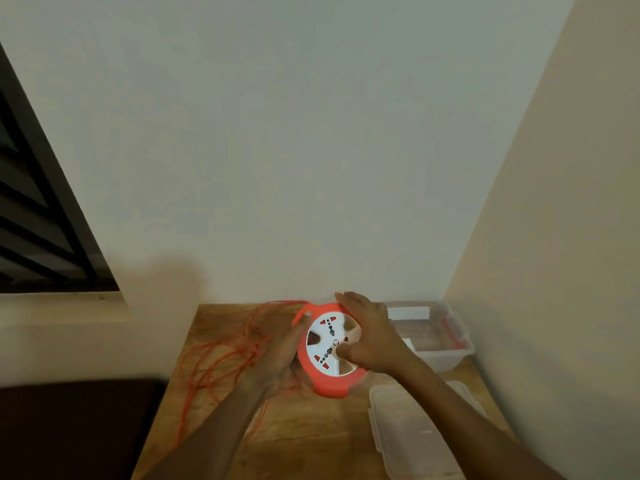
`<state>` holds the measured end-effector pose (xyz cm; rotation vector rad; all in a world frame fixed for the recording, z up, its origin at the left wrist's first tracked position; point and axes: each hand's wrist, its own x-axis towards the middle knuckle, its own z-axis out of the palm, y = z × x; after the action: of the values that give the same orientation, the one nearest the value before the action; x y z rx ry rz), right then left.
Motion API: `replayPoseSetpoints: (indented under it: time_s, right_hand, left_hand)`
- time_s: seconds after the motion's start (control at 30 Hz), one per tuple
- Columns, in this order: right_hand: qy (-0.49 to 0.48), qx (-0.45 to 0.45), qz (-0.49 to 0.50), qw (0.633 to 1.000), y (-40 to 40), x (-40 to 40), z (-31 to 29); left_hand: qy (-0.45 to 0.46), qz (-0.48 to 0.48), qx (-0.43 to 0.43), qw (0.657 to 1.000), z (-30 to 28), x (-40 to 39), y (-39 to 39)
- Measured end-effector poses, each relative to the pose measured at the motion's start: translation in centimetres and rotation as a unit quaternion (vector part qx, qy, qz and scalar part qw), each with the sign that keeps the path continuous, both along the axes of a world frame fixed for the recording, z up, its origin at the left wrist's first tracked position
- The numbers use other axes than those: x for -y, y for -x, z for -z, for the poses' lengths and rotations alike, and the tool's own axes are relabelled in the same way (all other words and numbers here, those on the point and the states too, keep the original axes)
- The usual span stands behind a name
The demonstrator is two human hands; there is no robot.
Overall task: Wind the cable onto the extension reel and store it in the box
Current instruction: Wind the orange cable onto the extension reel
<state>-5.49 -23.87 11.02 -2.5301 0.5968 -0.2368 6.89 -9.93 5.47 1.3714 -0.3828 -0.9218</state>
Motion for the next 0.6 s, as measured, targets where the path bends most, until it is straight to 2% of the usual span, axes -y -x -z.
replayPoseSetpoints:
  time_s: [0.17,0.3,0.43,0.6]
  right_hand:
    - [0.053,0.014,-0.065,0.996,0.3,2.7,-5.2]
    - [0.106,0.046,-0.090,0.989,0.2,4.7,-6.9]
    - [0.210,0.074,-0.129,0.966,0.0,6.0,-7.8]
    - [0.314,0.130,-0.127,0.932,-0.9,6.0,-7.6]
  left_hand:
    - [0.088,-0.037,-0.041,0.995,-3.4,3.7,-0.6]
    - [0.097,-0.021,-0.018,0.995,-5.8,5.7,-1.1]
    - [0.114,-0.077,0.013,0.990,-8.0,7.3,-1.4]
    - [0.115,-0.108,0.072,0.985,-10.2,8.1,-2.1]
